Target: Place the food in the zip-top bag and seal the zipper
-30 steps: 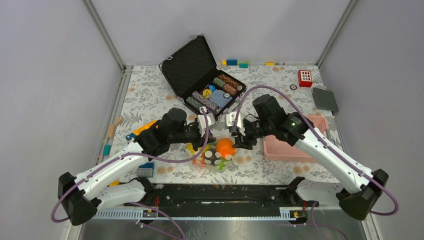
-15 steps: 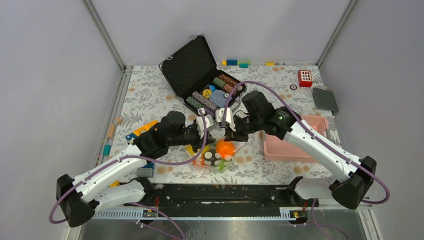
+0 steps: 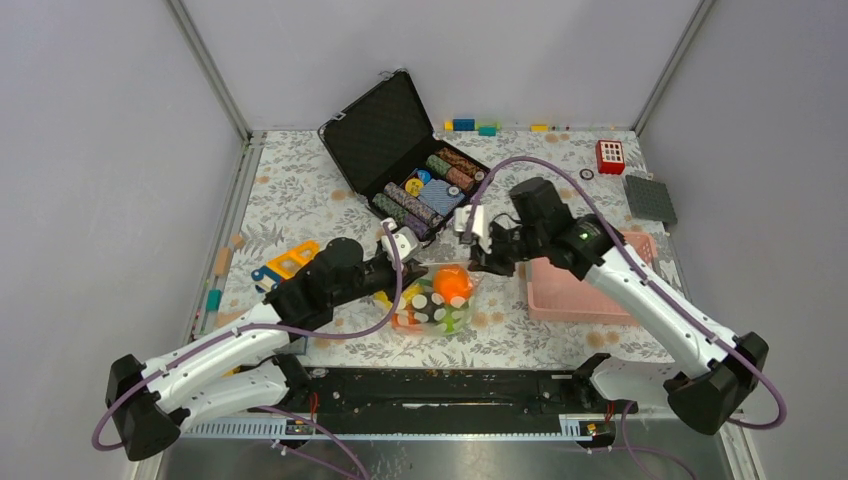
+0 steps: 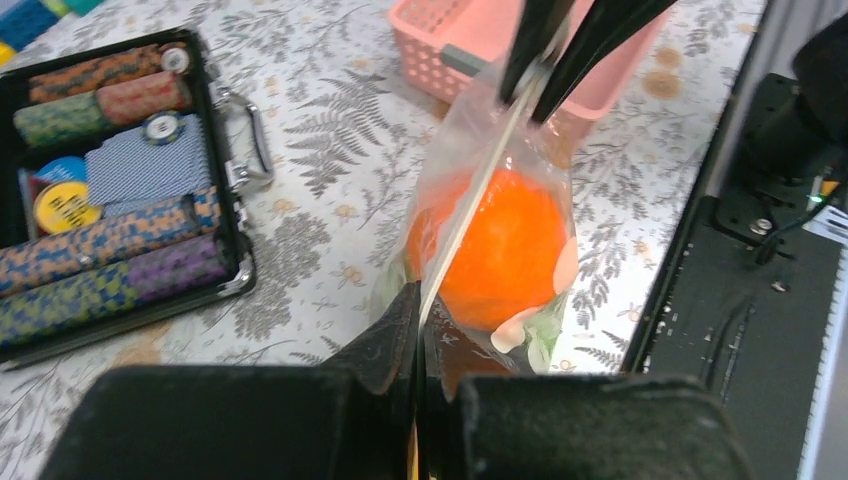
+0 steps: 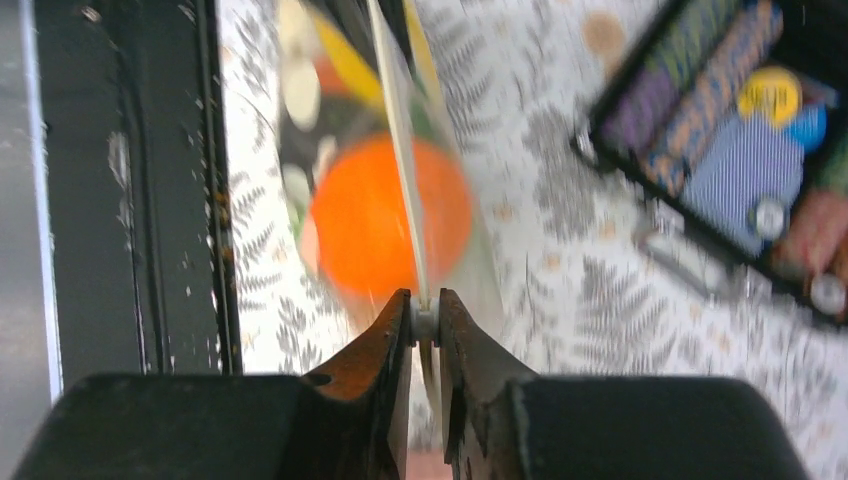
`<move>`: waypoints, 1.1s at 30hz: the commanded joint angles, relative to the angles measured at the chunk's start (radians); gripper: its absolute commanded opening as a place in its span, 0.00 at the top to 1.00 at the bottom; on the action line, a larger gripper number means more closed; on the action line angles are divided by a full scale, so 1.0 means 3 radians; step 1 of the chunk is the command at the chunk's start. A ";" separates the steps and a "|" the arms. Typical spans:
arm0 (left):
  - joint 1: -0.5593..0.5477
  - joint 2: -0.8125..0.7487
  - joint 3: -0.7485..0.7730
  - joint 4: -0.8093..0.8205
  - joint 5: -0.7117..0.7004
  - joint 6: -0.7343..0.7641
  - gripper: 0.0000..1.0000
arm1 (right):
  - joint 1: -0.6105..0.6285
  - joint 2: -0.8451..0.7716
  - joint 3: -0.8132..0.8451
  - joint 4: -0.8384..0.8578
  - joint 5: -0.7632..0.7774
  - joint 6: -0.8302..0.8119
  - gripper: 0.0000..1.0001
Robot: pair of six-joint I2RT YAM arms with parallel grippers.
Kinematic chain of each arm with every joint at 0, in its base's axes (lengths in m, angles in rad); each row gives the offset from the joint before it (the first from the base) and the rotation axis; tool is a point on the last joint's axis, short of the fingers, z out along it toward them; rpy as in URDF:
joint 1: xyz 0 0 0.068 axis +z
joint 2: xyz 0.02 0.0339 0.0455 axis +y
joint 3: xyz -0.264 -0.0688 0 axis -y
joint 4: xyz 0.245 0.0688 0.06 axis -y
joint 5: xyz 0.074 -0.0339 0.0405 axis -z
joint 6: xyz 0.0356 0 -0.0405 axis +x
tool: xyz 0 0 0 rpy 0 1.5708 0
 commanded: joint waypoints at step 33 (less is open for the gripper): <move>0.0098 -0.0140 0.0910 -0.1038 -0.0305 -0.1203 1.00 | 0.0052 -0.0943 -0.0816 0.0818 -0.0735 0.2560 1.00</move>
